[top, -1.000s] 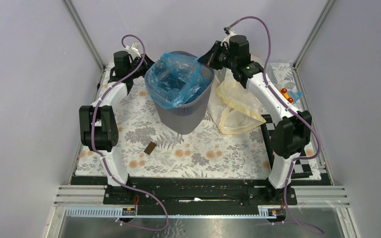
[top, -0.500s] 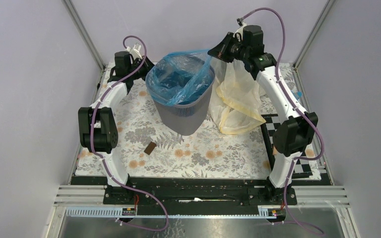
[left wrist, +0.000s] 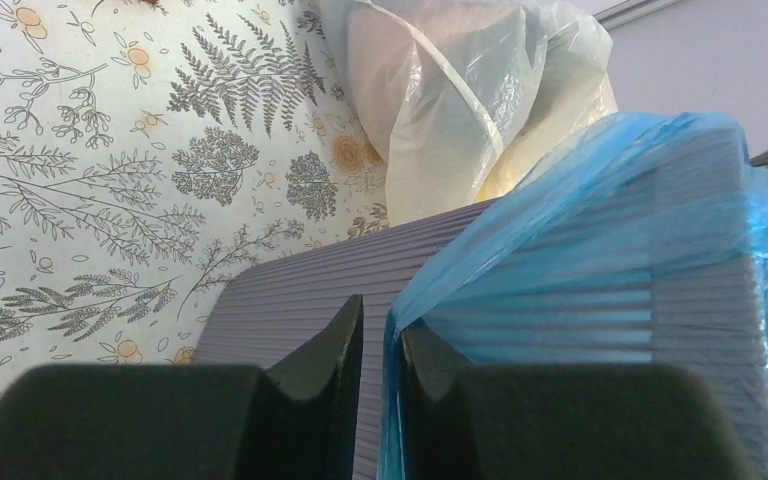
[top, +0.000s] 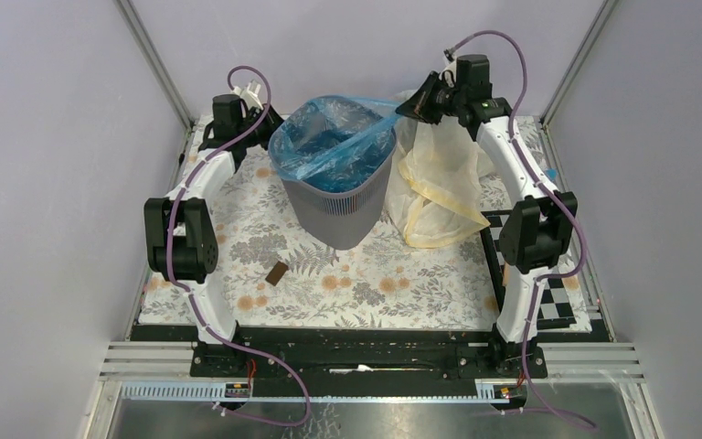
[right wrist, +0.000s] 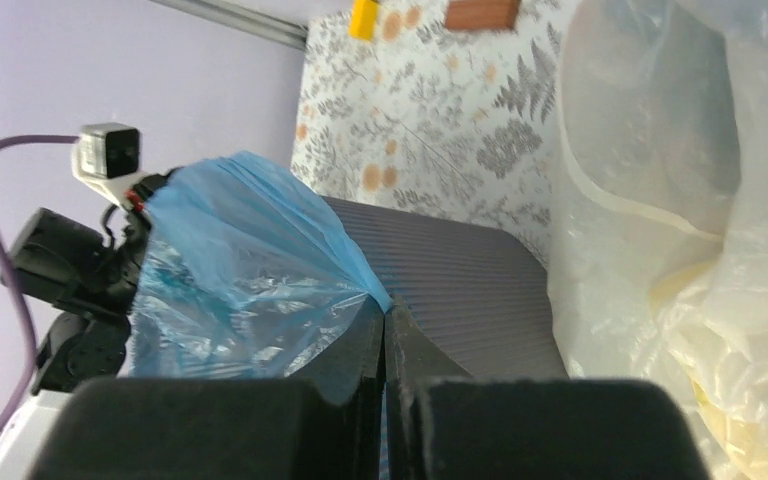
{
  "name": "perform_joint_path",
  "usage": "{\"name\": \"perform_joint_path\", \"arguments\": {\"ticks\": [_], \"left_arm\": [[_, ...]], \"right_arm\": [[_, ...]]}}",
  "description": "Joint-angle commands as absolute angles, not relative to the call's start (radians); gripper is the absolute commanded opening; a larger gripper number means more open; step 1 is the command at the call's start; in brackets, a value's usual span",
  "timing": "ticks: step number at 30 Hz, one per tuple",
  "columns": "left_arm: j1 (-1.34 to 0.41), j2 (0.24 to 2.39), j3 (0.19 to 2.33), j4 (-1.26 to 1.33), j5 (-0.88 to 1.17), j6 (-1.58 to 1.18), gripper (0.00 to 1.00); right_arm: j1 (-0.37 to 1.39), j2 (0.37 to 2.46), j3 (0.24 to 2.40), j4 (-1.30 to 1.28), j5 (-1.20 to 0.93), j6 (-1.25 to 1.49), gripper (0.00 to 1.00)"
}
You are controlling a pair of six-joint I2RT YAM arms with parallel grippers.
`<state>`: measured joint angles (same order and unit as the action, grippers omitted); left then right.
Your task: Put the trash bags into the trash bin
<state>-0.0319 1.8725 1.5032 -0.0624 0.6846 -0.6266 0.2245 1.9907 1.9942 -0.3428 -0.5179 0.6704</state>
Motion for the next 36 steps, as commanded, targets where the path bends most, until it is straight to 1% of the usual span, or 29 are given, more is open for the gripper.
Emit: {"name": "perform_joint_path", "arguments": {"ticks": [1,4,6,9,14,15,17,21,23,24,26,28,30,32,36], "left_arm": [[-0.050,1.818,1.497,-0.052,0.660,-0.606,0.19],[-0.054,1.817,1.487,-0.052,0.656,-0.616,0.19],[-0.054,1.810,1.481,-0.053,0.650,-0.622,0.22],[-0.054,1.784,1.488,-0.067,0.621,-0.612,0.30],[-0.047,1.746,1.540,-0.146,0.543,-0.593,0.46],[-0.045,1.738,1.551,-0.166,0.522,-0.591,0.49],[-0.040,1.720,1.562,-0.196,0.480,-0.587,0.55],[-0.031,1.677,1.562,-0.226,0.422,-0.588,0.67],[-0.024,1.665,1.562,-0.237,0.411,-0.585,0.71],[-0.021,1.661,1.561,-0.243,0.410,-0.583,0.72],[-0.013,1.651,1.555,-0.250,0.410,-0.581,0.72],[-0.009,1.643,1.544,-0.248,0.410,-0.581,0.72],[-0.008,1.643,1.535,-0.241,0.422,-0.581,0.72],[-0.008,1.653,1.531,-0.238,0.432,-0.582,0.71],[-0.008,1.666,1.520,-0.221,0.450,-0.586,0.70]], "right_arm": [[0.218,2.010,1.964,-0.357,-0.608,0.641,0.00],[0.218,2.008,1.949,-0.357,-0.639,0.631,0.00],[0.216,1.999,1.951,-0.364,-0.646,0.622,0.05],[0.209,1.969,1.979,-0.398,-0.618,0.598,0.12],[0.199,1.910,2.031,-0.471,-0.533,0.549,0.14],[0.199,1.898,2.033,-0.486,-0.523,0.540,0.17],[0.199,1.883,2.036,-0.514,-0.497,0.518,0.29],[0.198,1.856,2.041,-0.548,-0.451,0.485,0.40],[0.198,1.850,2.061,-0.566,-0.446,0.481,0.44],[0.198,1.849,2.074,-0.575,-0.447,0.480,0.48],[0.199,1.845,2.092,-0.594,-0.451,0.481,0.52],[0.199,1.829,2.089,-0.605,-0.450,0.480,0.59],[0.201,1.806,2.076,-0.607,-0.450,0.478,0.67],[0.206,1.789,2.066,-0.614,-0.448,0.474,0.71],[0.230,1.759,2.072,-0.650,-0.402,0.449,0.85]]}}
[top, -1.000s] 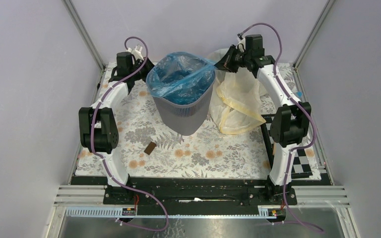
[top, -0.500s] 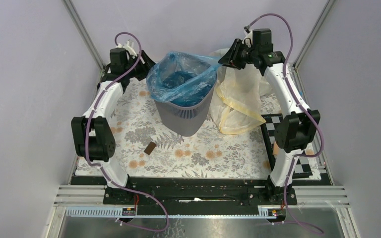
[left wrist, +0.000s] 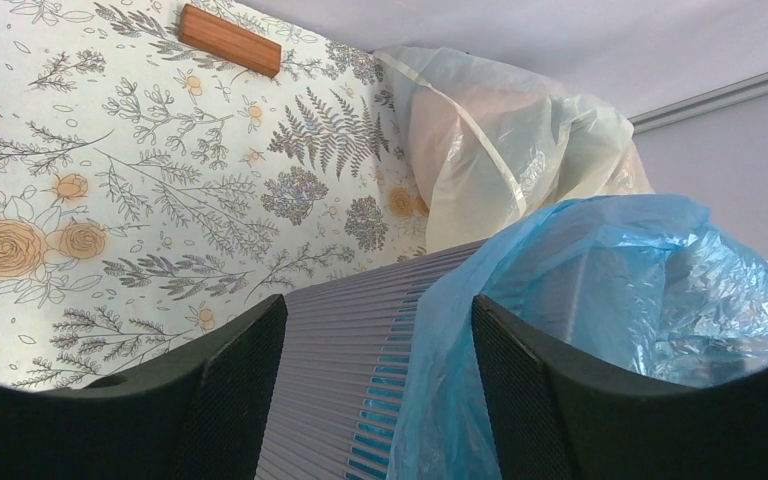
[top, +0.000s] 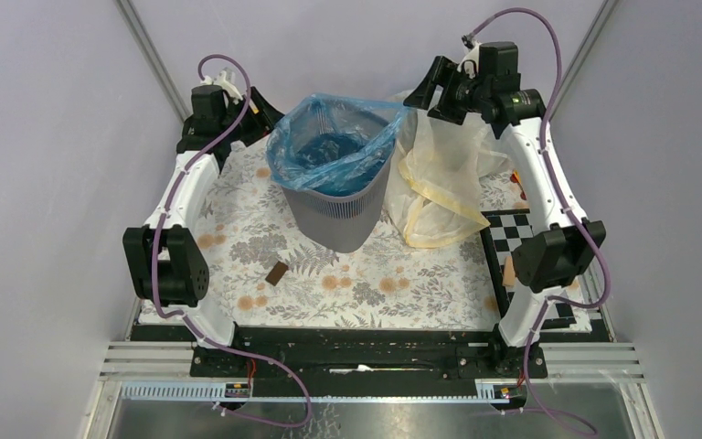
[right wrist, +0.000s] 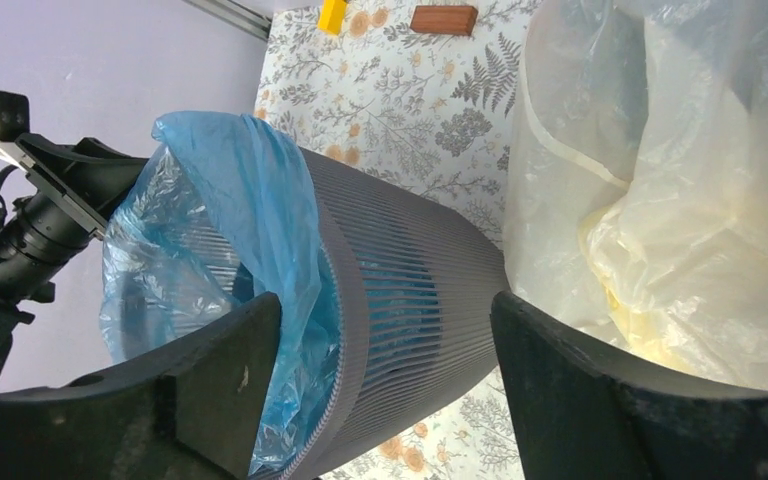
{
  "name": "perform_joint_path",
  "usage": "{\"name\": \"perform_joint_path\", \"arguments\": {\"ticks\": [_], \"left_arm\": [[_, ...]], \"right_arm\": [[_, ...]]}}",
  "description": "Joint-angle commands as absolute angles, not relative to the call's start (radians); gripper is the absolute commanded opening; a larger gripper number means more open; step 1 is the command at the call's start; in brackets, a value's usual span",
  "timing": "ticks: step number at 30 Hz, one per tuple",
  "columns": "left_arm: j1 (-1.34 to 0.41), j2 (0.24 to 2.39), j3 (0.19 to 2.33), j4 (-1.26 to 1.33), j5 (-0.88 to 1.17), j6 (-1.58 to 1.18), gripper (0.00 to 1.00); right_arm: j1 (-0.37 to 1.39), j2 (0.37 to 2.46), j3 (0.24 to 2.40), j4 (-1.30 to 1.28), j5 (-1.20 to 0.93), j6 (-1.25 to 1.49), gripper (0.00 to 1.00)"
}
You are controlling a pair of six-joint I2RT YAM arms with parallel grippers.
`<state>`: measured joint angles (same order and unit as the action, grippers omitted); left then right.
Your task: Put the trash bags into the trash bin
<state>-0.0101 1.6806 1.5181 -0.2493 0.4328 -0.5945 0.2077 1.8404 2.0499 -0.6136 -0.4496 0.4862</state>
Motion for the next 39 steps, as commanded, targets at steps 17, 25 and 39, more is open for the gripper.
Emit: {"name": "perform_joint_path", "arguments": {"ticks": [17,25,39], "left_arm": [[-0.008,1.711,1.494,-0.189,0.515,-0.590,0.58],[-0.008,1.715,1.468,-0.172,0.523,-0.589,0.57],[-0.022,1.719,1.436,-0.173,0.524,-0.590,0.56]], "right_arm": [[0.331,1.771,2.057,-0.623,-0.296,0.446,0.70],[0.331,1.790,2.009,-0.627,-0.318,0.467,0.64],[0.321,1.802,1.936,-0.621,-0.386,0.459,0.09]]}}
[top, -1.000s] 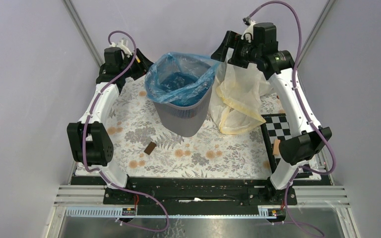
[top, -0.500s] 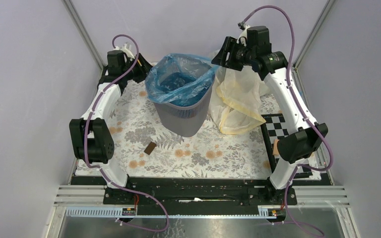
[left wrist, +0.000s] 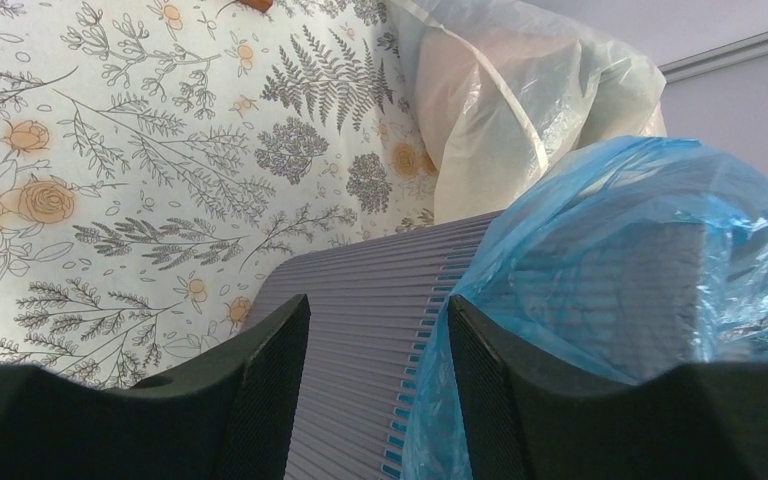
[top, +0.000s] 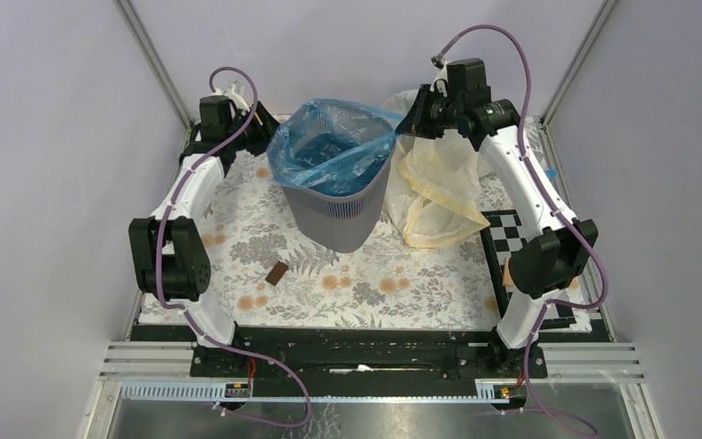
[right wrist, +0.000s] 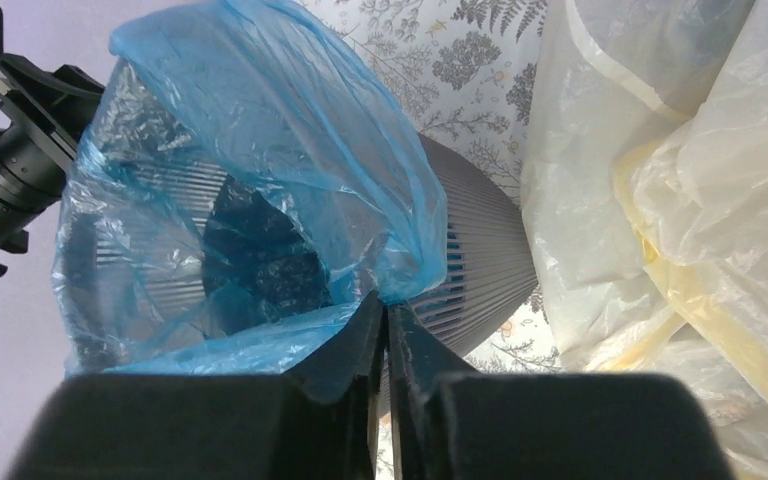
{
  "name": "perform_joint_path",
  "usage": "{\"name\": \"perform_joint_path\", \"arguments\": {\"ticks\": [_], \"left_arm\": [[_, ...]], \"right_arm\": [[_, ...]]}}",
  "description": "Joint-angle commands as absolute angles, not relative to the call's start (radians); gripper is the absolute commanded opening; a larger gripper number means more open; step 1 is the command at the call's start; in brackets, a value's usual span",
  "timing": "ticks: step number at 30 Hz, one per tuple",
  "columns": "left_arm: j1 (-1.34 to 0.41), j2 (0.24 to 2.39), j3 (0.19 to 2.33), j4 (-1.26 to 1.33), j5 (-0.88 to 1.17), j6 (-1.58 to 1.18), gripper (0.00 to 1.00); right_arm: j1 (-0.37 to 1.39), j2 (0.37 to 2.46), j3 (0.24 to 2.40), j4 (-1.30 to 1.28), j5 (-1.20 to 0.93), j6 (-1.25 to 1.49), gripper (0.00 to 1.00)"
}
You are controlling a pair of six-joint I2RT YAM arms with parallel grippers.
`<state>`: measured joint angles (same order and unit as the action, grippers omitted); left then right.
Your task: Put the trash bags into the trash bin
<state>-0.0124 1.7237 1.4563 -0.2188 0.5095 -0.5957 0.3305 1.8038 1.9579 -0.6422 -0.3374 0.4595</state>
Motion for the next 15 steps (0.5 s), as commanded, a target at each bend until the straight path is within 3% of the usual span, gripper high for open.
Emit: {"name": "perform_joint_path", "arguments": {"ticks": [1,7,15], "left_arm": [[-0.025,1.717,1.434,-0.172,0.522,-0.590,0.56],[-0.047,1.719,1.426,-0.173,0.518,-0.591,0.56],[-0.054,1.704,1.397,-0.154,0.525,-0.609,0.56]], "right_arm": [[0.317,1.794,1.923,-0.619,-0.395,0.459,0.06],[0.298,1.719,1.783,-0.548,-0.471,0.477,0.03],[0.298,1.655,1.663,-0.455,-0.515,0.501,0.05]]}}
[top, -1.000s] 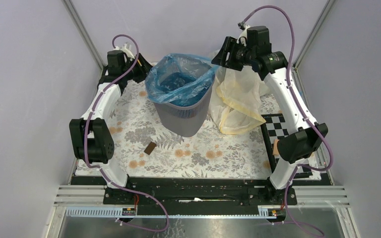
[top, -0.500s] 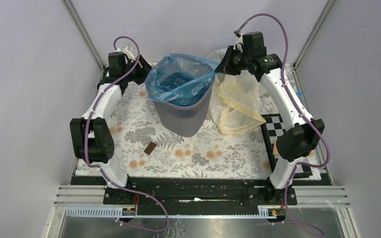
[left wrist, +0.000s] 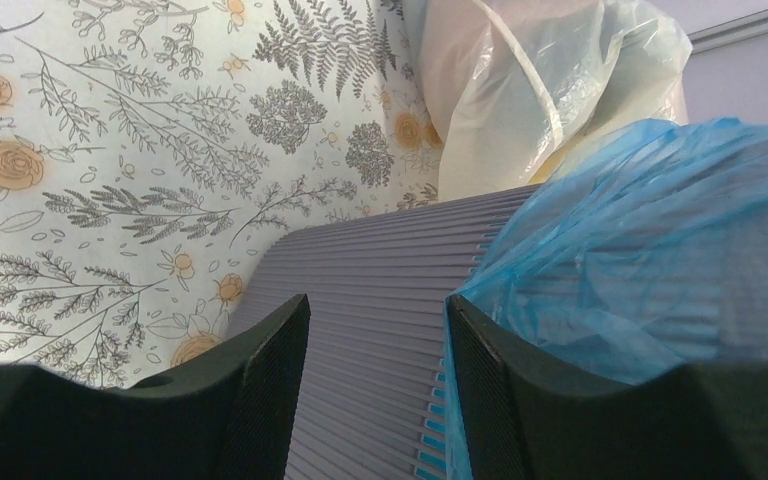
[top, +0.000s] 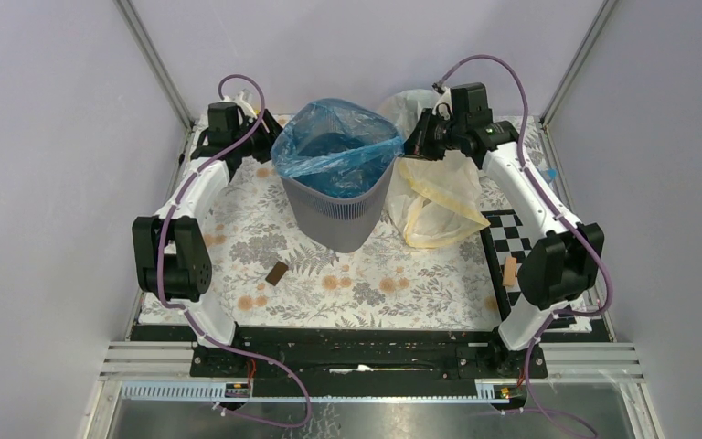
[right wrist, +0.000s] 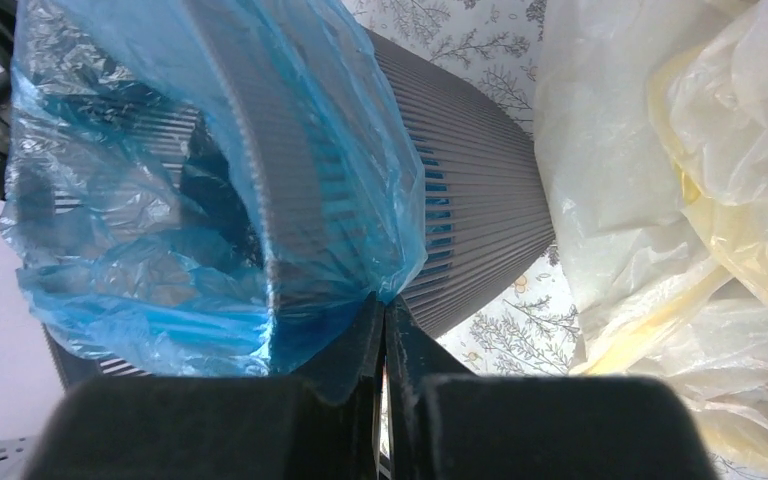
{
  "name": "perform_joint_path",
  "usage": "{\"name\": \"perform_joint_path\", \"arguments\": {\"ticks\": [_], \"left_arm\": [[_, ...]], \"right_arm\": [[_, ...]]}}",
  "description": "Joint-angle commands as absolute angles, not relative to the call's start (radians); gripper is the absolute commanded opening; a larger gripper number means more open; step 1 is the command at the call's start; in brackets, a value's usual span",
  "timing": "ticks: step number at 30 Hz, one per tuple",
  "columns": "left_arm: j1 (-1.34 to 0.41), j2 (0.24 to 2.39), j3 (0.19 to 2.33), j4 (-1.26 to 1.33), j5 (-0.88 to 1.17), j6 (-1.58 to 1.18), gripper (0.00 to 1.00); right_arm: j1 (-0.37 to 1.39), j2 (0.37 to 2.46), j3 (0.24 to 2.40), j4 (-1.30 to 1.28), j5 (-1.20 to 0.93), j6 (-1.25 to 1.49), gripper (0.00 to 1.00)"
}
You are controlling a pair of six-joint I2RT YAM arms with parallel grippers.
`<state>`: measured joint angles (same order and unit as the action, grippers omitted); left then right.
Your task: Put the trash bags into the trash bin
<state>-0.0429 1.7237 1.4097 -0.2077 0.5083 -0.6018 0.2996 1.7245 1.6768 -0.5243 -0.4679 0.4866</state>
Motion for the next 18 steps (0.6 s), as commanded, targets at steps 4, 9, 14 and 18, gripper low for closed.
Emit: {"name": "perform_joint_path", "arguments": {"ticks": [4,9,14,18], "left_arm": [[-0.054,1.696,1.396,-0.153,0.527,-0.612,0.56],[-0.054,1.668,1.371,-0.130,0.519,-0.629,0.57],[-0.054,1.650,1.340,-0.099,0.530,-0.655,0.58],[-0.054,1.631,1.304,-0.058,0.537,-0.680,0.60]], "right_arm": [[0.298,1.622,1.653,-0.421,-0.542,0.507,0.10],[0.298,1.554,1.561,-0.337,-0.600,0.516,0.17],[0.298,1.506,1.444,-0.267,-0.615,0.519,0.18],[0.298,1.518,1.390,-0.224,-0.646,0.524,0.36]]}}
